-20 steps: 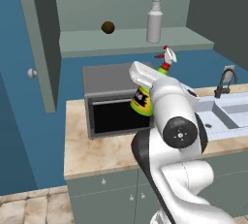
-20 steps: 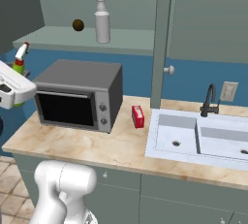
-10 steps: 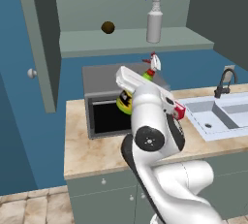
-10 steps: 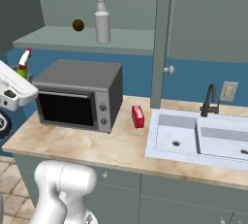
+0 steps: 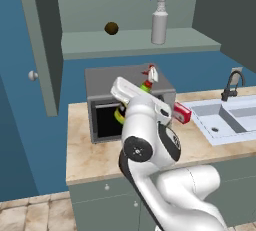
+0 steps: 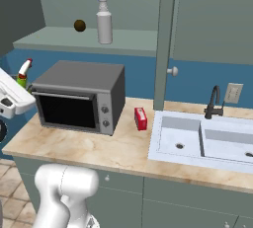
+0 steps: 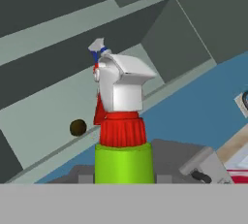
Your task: Pick the spray and spray from the cabinet and place them on the counter.
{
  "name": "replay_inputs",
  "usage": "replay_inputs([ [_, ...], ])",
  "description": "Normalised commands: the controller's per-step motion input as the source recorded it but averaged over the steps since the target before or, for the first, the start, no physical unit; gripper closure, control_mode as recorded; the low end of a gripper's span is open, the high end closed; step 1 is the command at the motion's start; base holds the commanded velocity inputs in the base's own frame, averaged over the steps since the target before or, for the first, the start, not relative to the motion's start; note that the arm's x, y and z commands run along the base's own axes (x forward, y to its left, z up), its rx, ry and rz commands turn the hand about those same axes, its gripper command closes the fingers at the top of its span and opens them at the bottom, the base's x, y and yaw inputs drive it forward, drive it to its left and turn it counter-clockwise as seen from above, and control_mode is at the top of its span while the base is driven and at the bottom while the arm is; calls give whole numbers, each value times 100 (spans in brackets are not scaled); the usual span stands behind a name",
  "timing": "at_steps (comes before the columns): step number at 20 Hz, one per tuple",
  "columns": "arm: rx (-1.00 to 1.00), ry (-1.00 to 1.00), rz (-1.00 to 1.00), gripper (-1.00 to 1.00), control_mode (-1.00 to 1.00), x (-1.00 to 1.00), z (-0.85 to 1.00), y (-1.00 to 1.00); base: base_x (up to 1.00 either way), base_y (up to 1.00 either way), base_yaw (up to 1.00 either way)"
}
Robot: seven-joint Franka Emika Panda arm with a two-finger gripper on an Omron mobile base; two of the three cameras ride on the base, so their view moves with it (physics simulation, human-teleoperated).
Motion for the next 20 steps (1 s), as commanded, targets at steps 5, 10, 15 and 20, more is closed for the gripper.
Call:
replay_inputs([
  [5, 0, -1, -3, 100, -100, 8, -41, 0, 0, 0, 0],
  [10, -1, -7, -4, 100, -100, 13, -43, 0, 0, 0, 0],
  [15, -1, -10, -4, 100, -100, 14, -50, 0, 0, 0, 0],
  [20, -2, -8, -4, 100, -100, 14, -47, 0, 0, 0, 0],
])
